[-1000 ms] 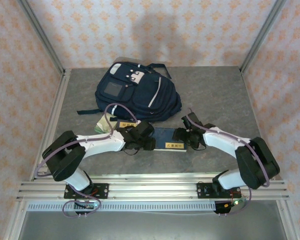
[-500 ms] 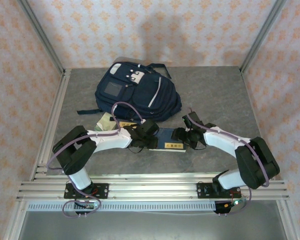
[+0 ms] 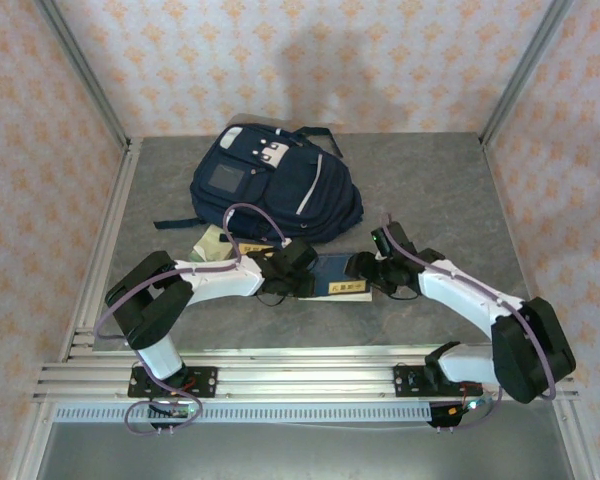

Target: Pack books, pencil case, and school supplies into a backpack

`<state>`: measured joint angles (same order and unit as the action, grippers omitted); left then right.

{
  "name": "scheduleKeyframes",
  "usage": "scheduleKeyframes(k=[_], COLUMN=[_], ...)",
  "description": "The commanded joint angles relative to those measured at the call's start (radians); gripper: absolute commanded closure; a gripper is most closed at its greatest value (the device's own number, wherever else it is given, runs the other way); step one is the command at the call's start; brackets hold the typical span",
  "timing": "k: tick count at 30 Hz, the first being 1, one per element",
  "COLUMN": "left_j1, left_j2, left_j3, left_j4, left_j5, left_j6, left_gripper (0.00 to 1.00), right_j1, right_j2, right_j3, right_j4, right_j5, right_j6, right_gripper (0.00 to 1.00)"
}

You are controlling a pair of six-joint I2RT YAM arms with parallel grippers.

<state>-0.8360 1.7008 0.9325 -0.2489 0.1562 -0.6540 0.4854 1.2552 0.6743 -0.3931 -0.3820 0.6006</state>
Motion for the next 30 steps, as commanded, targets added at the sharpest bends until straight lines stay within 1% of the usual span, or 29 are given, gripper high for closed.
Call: scheduleKeyframes(k=[1,7,10,13,16,17,20,28,30], left_j1=[-0.005,-0.004,-0.006,-0.006,-0.007,-0.007,-0.008,-0.007,-0.007], left_j2=[0.014,0.011,0.011,0.015,0.01,0.008,0.007,0.011,0.008], left_j3=[-0.008,-0.019,-0.025,-0.026,-0.035,-0.038,-0.045,-0.055,-0.055], left_j4=[0.023,0.031,0.043,0.049,0.056,0.058,0.066,0.082,0.081], left_j5=[0.022,0.024,0.029,0.034,0.035,0.034,0.036,0.043,0.041], left_j6=[0.01,0.005,-0.001,-0.005,-0.009,-0.01,-0.015,-0.022,-0.022], left_gripper=[0.68,0.68,0.68,0.69,0.7,0.7,0.71,0.72,0.72], right_j1=[0.009,0.009,0.007,0.007,0.005,0.004,0.003,0.001,0.001], right_j2=[-0.03,-0.056,-0.059,-0.057,-0.056,-0.056,-0.05,-0.018,-0.016], right_j3=[0.038,0.023,0.015,0.004,0.002,0.0,-0.012,-0.067,-0.079], right_j4=[-0.046,-0.037,-0.015,0.015,0.022,0.026,0.041,0.111,0.121], right_j5=[0.027,-0.007,-0.026,-0.035,-0.015,-0.01,-0.003,-0.031,-0.035], right_j6=[-0.005,0.012,0.033,0.058,0.071,0.075,0.089,0.143,0.155], right_gripper=[0.33,0.34,0.37,0.44,0.58,0.61,0.66,0.69,0.68])
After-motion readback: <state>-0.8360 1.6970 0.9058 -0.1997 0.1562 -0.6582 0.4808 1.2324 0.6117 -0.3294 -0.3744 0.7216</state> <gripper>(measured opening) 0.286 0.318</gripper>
